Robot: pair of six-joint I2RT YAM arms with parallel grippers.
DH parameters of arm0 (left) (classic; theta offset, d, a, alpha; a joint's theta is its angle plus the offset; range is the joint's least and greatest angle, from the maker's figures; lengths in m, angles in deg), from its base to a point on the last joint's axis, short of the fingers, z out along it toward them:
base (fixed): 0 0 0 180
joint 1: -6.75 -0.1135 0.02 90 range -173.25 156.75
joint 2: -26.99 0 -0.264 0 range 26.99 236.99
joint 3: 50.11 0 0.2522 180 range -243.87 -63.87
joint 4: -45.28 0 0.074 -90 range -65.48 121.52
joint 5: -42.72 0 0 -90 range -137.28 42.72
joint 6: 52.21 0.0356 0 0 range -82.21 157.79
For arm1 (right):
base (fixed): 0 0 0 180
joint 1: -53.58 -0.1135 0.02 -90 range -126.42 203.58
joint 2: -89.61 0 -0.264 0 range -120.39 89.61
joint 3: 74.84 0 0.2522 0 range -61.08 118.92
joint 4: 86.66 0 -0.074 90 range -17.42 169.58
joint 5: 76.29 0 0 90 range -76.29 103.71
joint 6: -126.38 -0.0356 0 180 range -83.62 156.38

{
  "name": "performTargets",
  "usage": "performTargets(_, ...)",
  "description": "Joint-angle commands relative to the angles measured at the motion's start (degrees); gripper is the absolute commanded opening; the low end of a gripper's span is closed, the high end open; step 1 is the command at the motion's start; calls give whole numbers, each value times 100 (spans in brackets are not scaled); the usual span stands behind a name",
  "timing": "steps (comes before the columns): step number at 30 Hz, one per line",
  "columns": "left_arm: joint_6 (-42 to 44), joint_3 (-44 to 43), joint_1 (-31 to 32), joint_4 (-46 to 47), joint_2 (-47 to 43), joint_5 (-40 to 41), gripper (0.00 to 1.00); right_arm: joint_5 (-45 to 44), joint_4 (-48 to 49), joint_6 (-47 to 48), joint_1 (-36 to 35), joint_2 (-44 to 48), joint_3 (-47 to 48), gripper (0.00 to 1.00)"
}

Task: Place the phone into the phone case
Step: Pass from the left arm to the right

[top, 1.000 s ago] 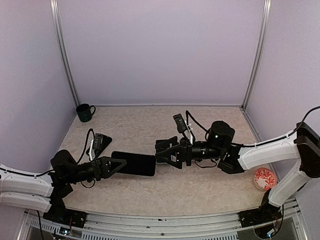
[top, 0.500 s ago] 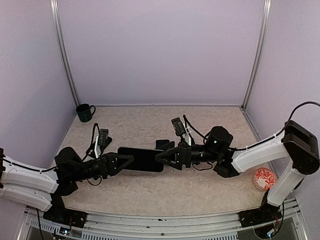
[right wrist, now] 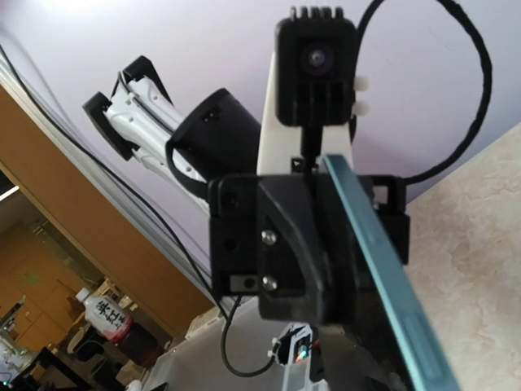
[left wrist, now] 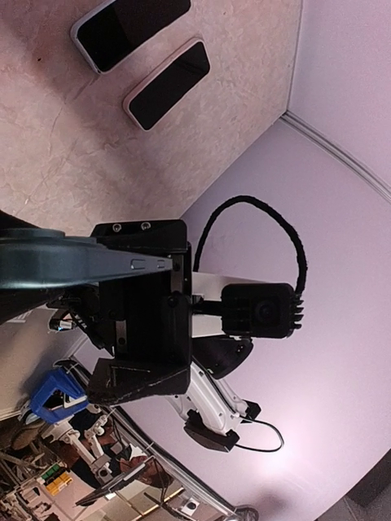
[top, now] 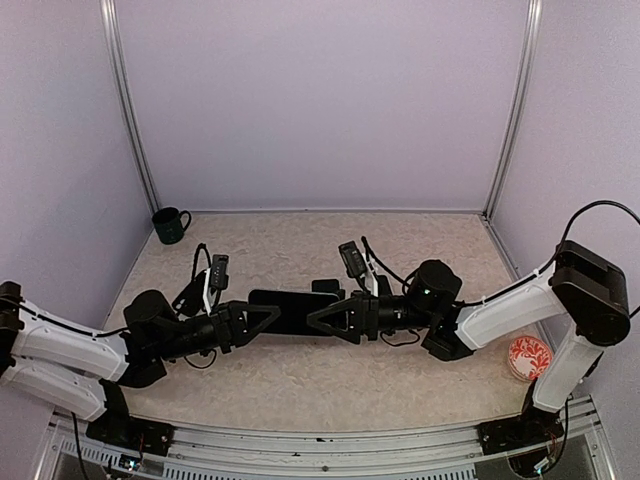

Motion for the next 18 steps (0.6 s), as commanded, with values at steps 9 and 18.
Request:
performTargets(9, 156, -154, 139, 565, 147, 415, 0, 36, 216, -62, -85, -107, 178, 72)
performTargets(18, 79, -115, 152, 809, 305, 504, 0, 75, 251, -55, -95, -116, 174, 65)
